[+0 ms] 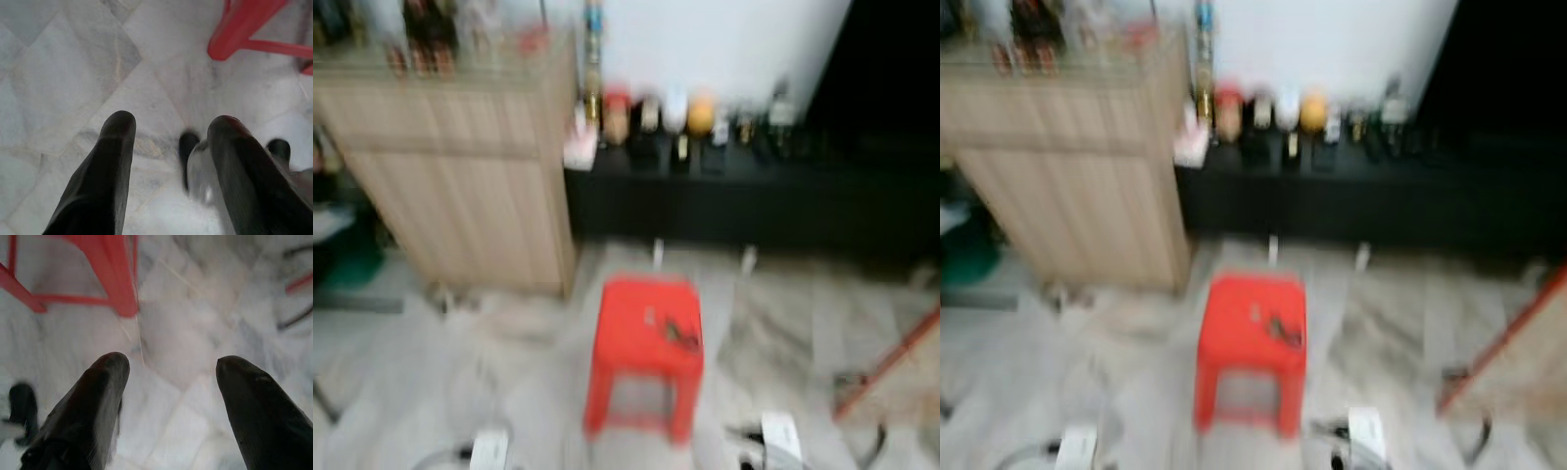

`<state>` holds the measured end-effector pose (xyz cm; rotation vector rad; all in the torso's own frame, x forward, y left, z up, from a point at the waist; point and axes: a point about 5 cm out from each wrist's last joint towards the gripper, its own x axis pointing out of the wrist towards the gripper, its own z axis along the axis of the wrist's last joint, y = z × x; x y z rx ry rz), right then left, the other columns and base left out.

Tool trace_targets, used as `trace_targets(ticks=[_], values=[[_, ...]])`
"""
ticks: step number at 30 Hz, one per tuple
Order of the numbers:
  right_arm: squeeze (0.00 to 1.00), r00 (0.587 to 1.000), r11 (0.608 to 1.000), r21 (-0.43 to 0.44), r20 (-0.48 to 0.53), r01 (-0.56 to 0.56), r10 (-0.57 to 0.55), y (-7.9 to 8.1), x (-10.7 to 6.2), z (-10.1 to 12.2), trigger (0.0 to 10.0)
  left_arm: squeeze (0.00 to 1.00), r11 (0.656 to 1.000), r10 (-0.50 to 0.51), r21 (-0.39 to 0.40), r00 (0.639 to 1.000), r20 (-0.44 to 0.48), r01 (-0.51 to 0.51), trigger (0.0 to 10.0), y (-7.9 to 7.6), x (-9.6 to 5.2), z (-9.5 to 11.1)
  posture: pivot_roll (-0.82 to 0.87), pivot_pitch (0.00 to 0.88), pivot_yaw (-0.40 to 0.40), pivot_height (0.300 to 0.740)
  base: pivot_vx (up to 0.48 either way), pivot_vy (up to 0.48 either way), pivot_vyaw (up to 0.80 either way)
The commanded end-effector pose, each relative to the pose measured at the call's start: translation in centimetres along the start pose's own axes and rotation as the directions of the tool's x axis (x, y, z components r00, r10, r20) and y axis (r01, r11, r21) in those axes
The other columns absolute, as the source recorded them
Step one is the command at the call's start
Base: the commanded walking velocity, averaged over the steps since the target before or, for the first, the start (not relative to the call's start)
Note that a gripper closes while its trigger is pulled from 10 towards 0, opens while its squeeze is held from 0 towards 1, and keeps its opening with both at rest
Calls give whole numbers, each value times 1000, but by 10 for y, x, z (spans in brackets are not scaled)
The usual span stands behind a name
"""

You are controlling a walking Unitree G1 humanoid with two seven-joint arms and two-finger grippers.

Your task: Hang keys on a hook

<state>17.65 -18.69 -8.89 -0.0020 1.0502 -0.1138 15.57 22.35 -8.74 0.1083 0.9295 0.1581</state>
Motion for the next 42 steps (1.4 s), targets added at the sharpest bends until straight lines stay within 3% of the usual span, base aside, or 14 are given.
trace_targets(ticks=[1, 20, 33, 42], values=[[0, 1000, 1000, 6, 3, -21, 21, 8, 0, 0, 10000, 0, 1000, 22, 0, 1000, -13, -22, 10000, 6, -1, -5, -22, 0, -68, 740, 0, 0, 0], [0, 1000, 1000, 15, 3, -23, 23, 10, 0, 0, 10000, 0, 1000, 25, -3, 999, -25, -25, 10000, 9, -2, -9, -21, 0, -63, 740, 0, 0, 0], [0, 1000, 999, 30, 11, -27, 26, 10, 0, 0, 10000, 0, 1000, 21, -4, 999, -28, -21, 10000, 8, 1, 1, -17, 0, -65, 740, 0, 373, 0], [0, 1000, 999, 32, 10, -27, 27, 11, 0, 0, 10000, 0, 1000, 29, 8, 998, -49, -28, 10000, 19, -2, -7, -18, 0, -61, 740, 0, 243, 0]])
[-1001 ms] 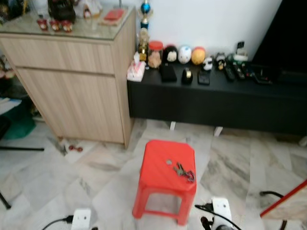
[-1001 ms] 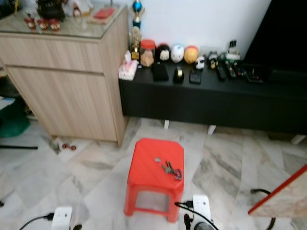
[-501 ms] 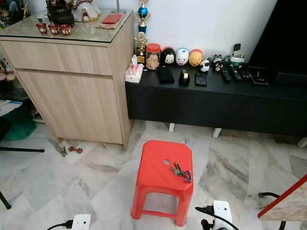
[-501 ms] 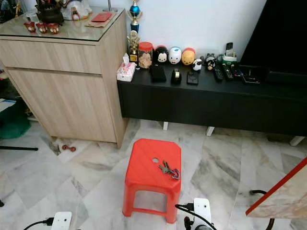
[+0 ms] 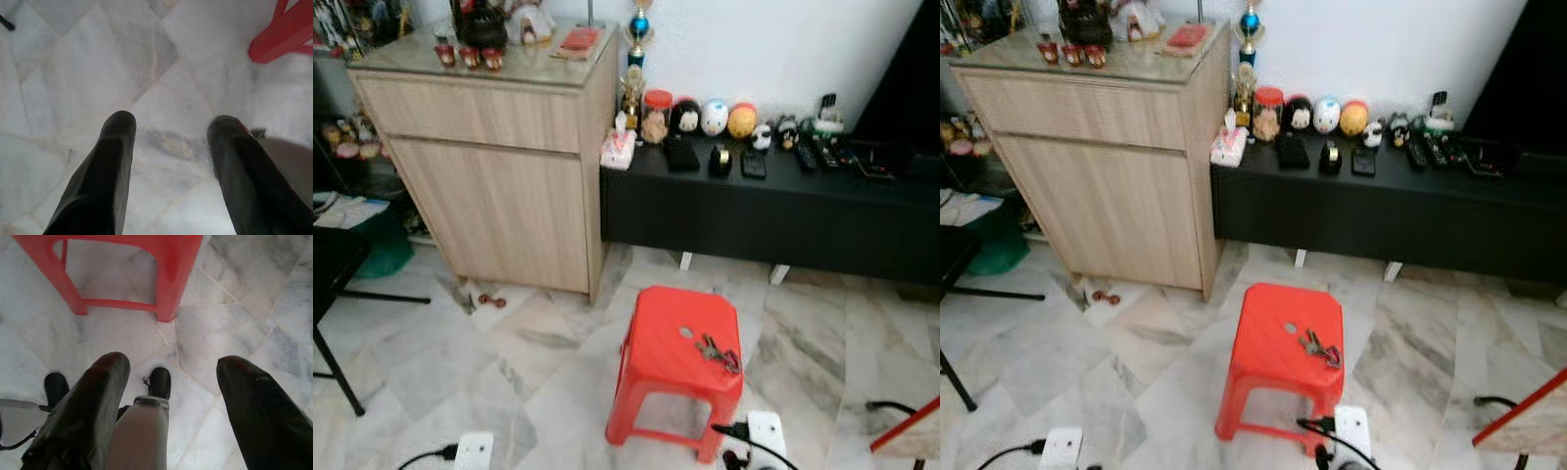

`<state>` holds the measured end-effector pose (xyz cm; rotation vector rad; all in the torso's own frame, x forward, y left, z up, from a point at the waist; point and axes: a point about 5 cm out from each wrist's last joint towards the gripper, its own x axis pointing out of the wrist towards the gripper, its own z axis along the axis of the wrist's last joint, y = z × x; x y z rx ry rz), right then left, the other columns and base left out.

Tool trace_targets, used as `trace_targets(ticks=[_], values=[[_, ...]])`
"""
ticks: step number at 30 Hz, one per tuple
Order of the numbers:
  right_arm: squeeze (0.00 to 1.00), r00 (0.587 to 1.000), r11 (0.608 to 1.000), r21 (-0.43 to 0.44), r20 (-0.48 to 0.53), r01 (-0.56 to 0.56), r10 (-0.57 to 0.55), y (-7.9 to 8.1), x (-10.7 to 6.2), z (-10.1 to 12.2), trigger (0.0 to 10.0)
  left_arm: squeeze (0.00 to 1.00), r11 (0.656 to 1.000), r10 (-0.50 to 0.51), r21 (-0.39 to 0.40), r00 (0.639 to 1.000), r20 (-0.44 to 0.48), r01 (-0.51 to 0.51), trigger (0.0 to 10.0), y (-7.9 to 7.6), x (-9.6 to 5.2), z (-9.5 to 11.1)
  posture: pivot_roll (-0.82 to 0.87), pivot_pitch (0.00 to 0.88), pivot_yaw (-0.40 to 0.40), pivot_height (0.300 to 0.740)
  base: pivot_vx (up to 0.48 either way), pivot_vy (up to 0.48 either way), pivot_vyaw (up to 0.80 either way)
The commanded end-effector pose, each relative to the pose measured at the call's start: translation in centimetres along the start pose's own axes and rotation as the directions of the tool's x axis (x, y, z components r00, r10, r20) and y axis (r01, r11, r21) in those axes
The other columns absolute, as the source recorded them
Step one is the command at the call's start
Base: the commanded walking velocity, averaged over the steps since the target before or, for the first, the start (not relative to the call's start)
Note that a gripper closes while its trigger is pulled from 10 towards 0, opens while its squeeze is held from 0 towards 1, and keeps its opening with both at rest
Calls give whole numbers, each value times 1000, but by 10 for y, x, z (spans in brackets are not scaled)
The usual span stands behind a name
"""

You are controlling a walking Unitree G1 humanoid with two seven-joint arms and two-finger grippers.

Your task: Hang keys on a hook

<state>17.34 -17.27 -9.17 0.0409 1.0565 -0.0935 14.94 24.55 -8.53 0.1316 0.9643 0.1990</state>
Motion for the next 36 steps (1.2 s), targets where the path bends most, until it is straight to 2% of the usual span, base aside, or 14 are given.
trace_targets(ticks=[1, 11, 36], values=[[0, 1000, 1000, 7, 18, 9, -9, -3, 0, 4, 10000, 0, 1000, -19, 6, 1000, -15, 19, 10000, -6, -1, -5, -19, 0, -60, 740, 0, 0, 0], [0, 1000, 1000, 7, 18, 7, -7, -2, 0, 4, 10000, 0, 999, -38, 1, 999, 7, 38, 10000, -17, 0, 0, -16, 0, -58, 740, 0, 0, 0], [0, 999, 1000, 31, 37, 0, -1, -2, 0, 6, 10000, 0, 999, -50, 5, 999, 21, 50, 10000, -23, 0, 4, -14, 0, -64, 740, 0, 0, 0]])
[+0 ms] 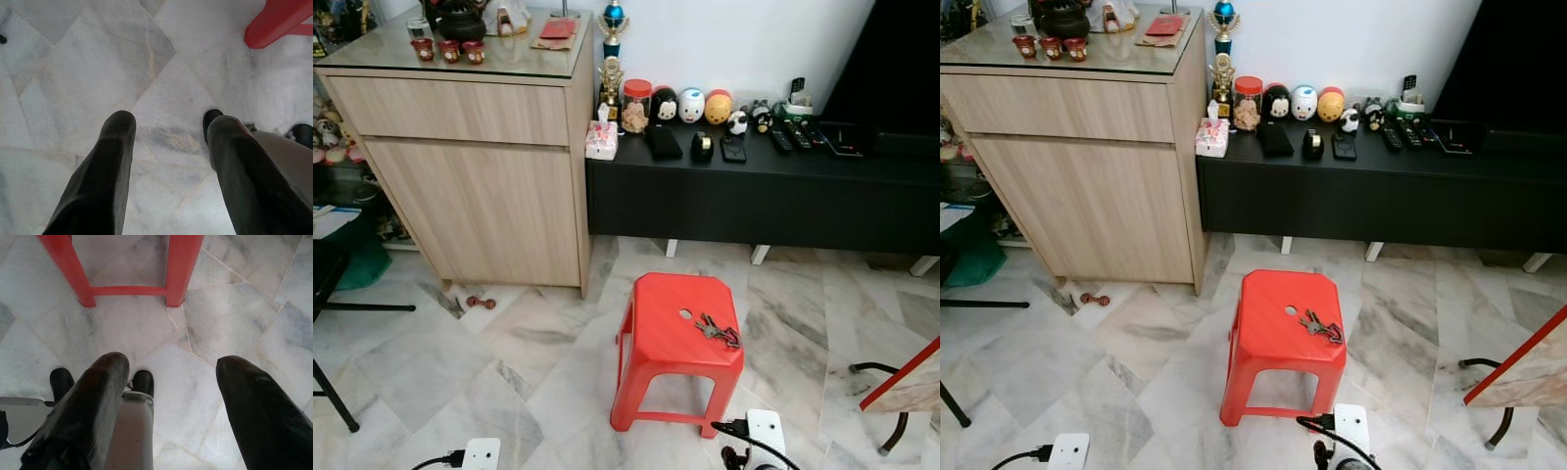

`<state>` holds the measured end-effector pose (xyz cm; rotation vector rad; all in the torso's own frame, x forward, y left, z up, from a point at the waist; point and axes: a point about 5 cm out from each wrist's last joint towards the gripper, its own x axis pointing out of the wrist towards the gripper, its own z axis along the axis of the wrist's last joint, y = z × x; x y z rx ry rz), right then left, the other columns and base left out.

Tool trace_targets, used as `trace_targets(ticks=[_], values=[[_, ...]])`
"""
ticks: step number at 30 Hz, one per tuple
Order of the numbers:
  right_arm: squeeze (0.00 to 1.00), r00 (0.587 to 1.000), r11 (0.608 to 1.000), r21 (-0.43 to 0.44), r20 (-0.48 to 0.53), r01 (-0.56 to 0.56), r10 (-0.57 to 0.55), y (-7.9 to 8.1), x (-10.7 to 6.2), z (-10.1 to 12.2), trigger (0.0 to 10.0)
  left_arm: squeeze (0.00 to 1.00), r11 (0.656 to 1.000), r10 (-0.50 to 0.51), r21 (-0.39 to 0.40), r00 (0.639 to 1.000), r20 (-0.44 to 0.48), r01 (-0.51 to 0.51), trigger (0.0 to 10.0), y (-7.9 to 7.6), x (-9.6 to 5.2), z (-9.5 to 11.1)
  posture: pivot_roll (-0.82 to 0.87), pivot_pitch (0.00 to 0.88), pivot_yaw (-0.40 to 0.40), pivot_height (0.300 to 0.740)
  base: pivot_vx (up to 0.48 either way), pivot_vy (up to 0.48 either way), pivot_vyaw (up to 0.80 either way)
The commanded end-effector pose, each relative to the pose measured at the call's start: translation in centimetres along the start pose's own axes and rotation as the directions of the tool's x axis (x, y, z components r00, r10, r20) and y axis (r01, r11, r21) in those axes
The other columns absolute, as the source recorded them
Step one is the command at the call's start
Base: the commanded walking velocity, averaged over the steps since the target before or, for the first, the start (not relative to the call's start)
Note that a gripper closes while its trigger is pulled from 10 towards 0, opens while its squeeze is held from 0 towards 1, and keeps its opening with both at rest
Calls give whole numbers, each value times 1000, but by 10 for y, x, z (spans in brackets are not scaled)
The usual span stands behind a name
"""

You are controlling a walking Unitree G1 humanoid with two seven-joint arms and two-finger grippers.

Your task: Hang keys on a hook

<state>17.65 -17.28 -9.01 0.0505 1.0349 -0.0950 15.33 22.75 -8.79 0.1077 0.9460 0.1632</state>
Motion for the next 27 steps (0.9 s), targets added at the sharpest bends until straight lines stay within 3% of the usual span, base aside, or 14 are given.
trace_targets(ticks=[1, 16, 27], values=[[0, 1000, 1000, 24, 17, 5, -5, -2, 0, 3, 10000, 0, 1000, -10, 11, 1000, 2, 10, 10000, -4, 0, 1, -15, 0, -63, 740, 0, 0, 0], [0, 1000, 1000, 29, 21, 1, -1, -1, 0, 3, 10000, 0, 1000, -13, 9, 1000, 25, 13, 10000, -4, 1, 5, -15, 0, -60, 740, 0, 0, 0], [0, 1000, 1000, 28, 21, 0, 0, -1, 0, 3, 10000, 0, 1000, -15, 8, 998, 56, 15, 10000, -5, 1, 10, -14, 0, -61, 740, 250, 0, 0]])
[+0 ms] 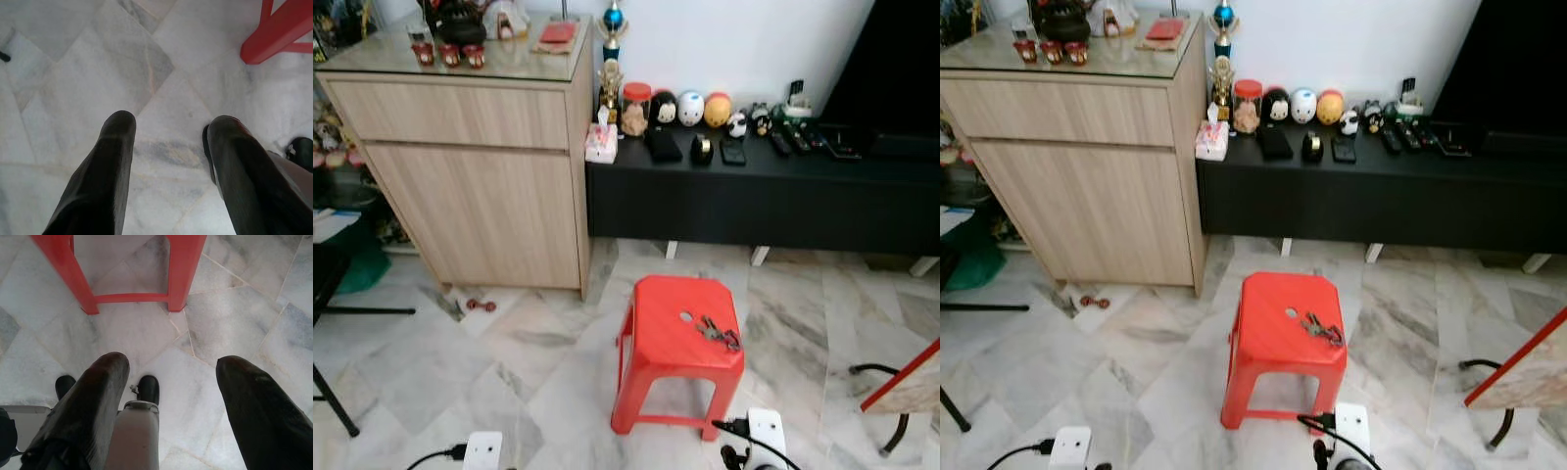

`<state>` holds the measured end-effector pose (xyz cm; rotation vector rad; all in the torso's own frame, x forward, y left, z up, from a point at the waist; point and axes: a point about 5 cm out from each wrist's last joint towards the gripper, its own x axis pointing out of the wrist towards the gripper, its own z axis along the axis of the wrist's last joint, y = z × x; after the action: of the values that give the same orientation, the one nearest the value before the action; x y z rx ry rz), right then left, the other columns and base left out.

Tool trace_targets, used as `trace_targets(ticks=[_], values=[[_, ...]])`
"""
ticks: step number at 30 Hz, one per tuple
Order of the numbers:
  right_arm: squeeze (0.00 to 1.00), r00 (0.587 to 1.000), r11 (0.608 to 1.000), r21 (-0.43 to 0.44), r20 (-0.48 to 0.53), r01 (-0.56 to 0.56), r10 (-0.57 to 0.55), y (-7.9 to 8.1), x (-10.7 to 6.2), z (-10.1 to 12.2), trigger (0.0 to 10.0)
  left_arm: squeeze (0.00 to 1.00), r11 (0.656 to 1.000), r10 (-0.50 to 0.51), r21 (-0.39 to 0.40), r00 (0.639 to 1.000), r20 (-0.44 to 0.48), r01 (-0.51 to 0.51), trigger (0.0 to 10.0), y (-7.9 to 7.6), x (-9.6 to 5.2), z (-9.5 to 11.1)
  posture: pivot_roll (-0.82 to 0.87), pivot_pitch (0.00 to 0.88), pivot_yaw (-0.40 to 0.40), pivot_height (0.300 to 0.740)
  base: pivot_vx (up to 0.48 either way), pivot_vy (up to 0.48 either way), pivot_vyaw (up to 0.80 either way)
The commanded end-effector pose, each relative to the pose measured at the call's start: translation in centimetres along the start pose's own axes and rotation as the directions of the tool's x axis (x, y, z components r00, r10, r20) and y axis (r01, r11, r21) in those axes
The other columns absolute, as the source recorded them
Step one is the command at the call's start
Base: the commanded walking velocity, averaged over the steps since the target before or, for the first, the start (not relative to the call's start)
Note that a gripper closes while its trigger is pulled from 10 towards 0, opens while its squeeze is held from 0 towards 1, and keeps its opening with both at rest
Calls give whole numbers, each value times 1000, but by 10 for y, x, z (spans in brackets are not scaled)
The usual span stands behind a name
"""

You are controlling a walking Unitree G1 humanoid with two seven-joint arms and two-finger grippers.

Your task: Hang keys on a hook

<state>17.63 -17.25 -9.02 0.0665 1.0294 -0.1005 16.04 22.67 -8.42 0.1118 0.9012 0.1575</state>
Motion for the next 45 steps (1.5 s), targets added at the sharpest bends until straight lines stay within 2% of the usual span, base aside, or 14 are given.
trace_targets(ticks=[1, 14, 35, 45], values=[[0, 1000, 1000, 12, 16, 3, -3, -2, 0, 3, 10000, 0, 1000, -14, 6, 1000, 12, 14, 10000, -4, 1, 2, -14, 0, -61, 740, 262, 0, 0], [0, 1000, 1000, 10, 16, 1, -1, -2, 0, 3, 10000, 0, 1000, -16, 6, 999, 35, 16, 10000, -9, 2, 8, -15, 0, -61, 740, 261, 0, 0], [0, 1000, 1000, 25, 17, 4, -4, -2, 0, 3, 10000, 0, 1000, -20, 3, 999, 31, 20, 10000, -9, 1, 7, -17, 0, -62, 740, 0, 0, 0], [0, 1000, 1000, 16, 14, -6, 6, -1, 0, 3, 10000, 0, 1000, -23, 2, 999, 23, 23, 10000, -9, 1, 6, -16, 0, -62, 740, 0, 0, -666]])
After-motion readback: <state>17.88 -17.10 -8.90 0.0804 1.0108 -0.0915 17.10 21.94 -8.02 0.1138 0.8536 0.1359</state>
